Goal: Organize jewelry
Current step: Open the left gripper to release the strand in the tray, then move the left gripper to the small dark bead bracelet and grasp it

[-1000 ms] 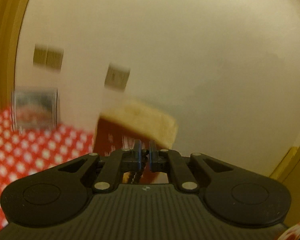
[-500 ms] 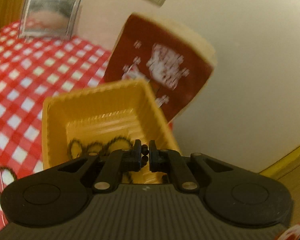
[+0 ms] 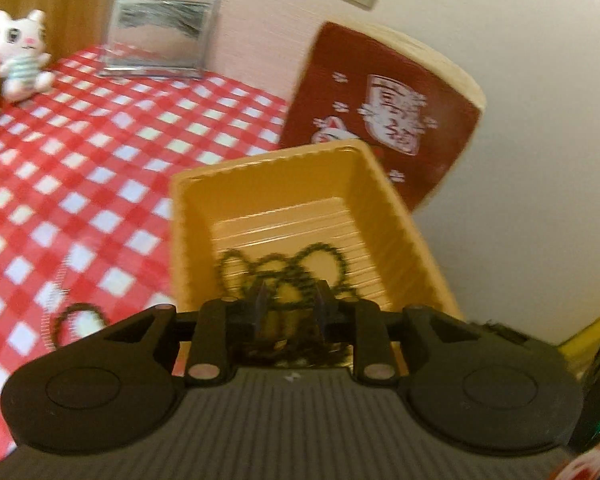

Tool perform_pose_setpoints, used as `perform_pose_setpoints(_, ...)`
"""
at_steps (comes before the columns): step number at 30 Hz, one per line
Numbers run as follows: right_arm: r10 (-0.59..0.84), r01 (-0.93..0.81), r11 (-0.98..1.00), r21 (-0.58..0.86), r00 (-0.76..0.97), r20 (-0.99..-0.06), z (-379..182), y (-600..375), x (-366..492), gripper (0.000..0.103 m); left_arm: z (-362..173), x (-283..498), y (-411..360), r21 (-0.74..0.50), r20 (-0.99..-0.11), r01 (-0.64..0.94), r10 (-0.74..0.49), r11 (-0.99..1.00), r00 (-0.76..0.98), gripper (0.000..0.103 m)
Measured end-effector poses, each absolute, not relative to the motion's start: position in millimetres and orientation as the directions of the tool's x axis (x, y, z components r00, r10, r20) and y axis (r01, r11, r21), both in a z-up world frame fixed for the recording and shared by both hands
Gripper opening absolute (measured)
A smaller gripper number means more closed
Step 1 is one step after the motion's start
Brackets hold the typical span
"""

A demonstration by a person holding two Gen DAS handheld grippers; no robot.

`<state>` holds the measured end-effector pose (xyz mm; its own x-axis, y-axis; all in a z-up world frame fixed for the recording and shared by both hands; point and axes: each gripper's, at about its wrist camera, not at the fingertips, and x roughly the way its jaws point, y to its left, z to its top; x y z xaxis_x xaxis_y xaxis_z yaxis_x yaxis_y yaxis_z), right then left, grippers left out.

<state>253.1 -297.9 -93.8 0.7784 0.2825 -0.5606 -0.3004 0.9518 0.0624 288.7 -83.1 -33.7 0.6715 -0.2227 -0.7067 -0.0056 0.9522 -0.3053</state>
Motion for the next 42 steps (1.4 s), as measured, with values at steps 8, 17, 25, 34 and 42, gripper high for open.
perform_pose_setpoints(8, 0.281, -0.301, 0.952, 0.059, 0.779, -0.560, -94, -297, 253, 0.007, -33, 249, -46, -0.194, -0.713, -0.117, -0.058, 0.974, 0.698, 0.024)
perform_pose_setpoints(17, 0.279, -0.301, 0.952, 0.055, 0.779, -0.561, -93, -297, 253, 0.007, -50, 213, -11, -0.145, -0.741, -0.238, 0.054, 0.960, 0.669, 0.024)
perform_pose_setpoints(25, 0.266, -0.295, 0.955, 0.041, 0.782, -0.564, -94, -296, 248, 0.007, -70, 187, 2, -0.134, -0.767, -0.293, 0.088, 0.947, 0.636, 0.024)
perform_pose_setpoints(34, 0.256, -0.297, 0.955, 0.021, 0.782, -0.569, -94, -295, 240, 0.007, -86, 176, 0, -0.113, -0.773, -0.285, 0.096, 0.952, 0.627, 0.024)
perform_pose_setpoints(42, 0.253, -0.297, 0.955, 0.018, 0.779, -0.574, -94, -294, 240, 0.007, -95, 183, -2, -0.090, -0.751, -0.239, 0.092, 0.967, 0.654, 0.024)
